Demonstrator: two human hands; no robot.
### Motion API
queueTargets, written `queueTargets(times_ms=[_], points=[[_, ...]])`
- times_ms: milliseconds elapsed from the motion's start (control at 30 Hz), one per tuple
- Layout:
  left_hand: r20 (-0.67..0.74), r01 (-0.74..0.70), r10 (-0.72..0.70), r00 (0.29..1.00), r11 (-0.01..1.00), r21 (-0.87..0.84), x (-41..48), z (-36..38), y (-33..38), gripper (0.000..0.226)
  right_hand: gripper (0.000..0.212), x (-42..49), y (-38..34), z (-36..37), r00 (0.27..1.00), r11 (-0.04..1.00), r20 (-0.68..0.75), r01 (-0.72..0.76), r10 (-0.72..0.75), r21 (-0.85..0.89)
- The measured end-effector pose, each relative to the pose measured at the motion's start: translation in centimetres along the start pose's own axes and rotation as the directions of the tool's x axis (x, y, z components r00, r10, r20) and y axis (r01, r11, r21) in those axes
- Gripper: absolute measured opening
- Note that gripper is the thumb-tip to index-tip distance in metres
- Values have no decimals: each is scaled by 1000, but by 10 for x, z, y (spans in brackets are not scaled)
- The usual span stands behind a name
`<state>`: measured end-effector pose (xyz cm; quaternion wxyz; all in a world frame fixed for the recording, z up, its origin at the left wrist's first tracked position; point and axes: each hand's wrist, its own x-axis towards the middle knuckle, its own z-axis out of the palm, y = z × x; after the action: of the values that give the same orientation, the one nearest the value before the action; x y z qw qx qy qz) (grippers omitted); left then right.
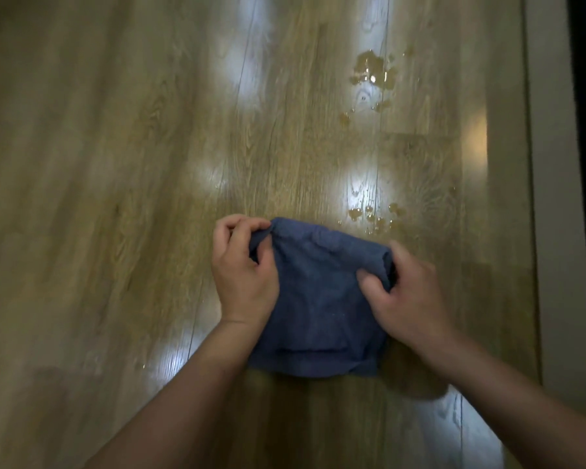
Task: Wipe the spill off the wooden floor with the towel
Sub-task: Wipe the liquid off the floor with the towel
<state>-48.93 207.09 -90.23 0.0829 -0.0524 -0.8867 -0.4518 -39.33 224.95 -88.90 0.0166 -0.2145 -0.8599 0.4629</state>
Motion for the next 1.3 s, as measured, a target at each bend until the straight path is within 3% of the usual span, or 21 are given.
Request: queueTargets(times_ms=[133,267,300,367,433,467,533,567,633,733,900,1033,1167,1300], points=[[-199,-150,148,969,989,1,34,-28,39,21,6,2,-63,-13,995,920,-33,103,-98,378],[-367,-367,378,850,925,103,126,-26,66,14,13,78,-103,-17,994,801,-100,94,-43,591],[-375,-365,381,845,924,116,153,-17,69,18,12,108,-108,-15,994,803,-111,75,-12,591],[-302,-243,305,903,943,227,191,6,69,41,11,174,-106,-7,997,813,-68,10,36,582],[-26,-173,215,976,846,505,202,36,47,59,9,232,-90,3,998,880,-9,-52,64,472],[201,-234,141,969,782,578,198,52,33,61,15,254,-77,6,998,953,7,-57,58,298],[613,-393,-50,789,726,565,184,79,2,58,40,278,-48,4,999,989,11,-33,35,-145],[698,-433,-107,708,716,548,180,88,-9,56,46,281,-30,0,999,948,-42,-28,16,-316],[694,-496,-49,718,664,560,188,99,-15,54,49,274,11,-13,969,869,-244,-95,-30,-485],[620,-527,75,781,611,590,213,112,-12,65,51,258,61,-27,908,837,-411,-285,80,-467],[569,-452,33,822,645,616,215,136,-29,76,52,269,70,-26,894,746,-426,-378,139,-549],[580,-444,18,815,662,604,221,135,-26,80,61,268,63,-25,882,703,-425,-435,205,-563],[572,-422,-11,820,663,618,242,148,-22,82,65,274,62,-22,870,722,-448,-443,205,-531],[561,-388,-75,824,648,656,319,186,-11,82,62,274,65,-17,851,714,-499,-451,164,-536]])
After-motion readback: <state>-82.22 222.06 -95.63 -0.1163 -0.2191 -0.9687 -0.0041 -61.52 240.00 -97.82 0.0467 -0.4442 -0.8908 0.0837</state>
